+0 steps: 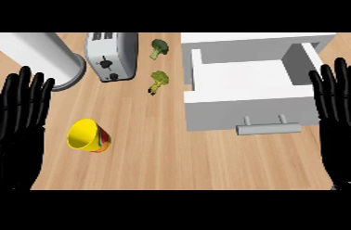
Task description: Pick up the cup, place it into the drawer and close the drawer
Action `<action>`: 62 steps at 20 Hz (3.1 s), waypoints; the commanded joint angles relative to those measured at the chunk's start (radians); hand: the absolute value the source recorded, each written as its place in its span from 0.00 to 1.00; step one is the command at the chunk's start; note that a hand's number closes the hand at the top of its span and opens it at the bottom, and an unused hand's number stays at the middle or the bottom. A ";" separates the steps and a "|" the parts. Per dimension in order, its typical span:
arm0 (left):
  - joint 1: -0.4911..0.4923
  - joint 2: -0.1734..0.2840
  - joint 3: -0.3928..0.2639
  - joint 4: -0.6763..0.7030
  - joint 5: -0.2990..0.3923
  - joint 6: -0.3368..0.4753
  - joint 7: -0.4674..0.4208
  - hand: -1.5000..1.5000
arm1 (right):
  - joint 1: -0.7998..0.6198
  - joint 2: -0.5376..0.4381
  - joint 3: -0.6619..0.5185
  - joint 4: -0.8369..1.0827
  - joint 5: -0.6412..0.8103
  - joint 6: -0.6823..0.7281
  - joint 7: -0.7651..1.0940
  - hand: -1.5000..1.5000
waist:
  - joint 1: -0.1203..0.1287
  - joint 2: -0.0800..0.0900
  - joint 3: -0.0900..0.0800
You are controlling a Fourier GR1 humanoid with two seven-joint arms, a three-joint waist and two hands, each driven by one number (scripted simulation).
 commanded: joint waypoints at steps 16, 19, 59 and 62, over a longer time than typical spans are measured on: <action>-0.038 0.230 0.246 0.363 0.599 -0.451 0.066 0.00 | -0.101 -0.069 -0.017 0.199 -0.079 0.132 0.062 0.00 | 0.041 0.037 -0.044; -0.108 0.277 0.303 0.658 0.512 -0.569 -0.088 0.00 | -0.089 -0.066 -0.002 0.143 -0.076 0.124 0.103 0.00 | 0.033 0.039 -0.045; -0.442 0.275 0.246 1.876 -0.061 -0.474 -1.013 0.00 | -0.252 -0.147 -0.128 0.206 -0.156 0.183 0.147 0.00 | 0.010 0.046 -0.048; -0.466 0.287 0.250 1.881 -0.055 -0.517 -1.012 0.00 | -0.255 -0.091 -0.076 0.264 -0.103 0.156 0.085 0.00 | 0.012 0.051 -0.049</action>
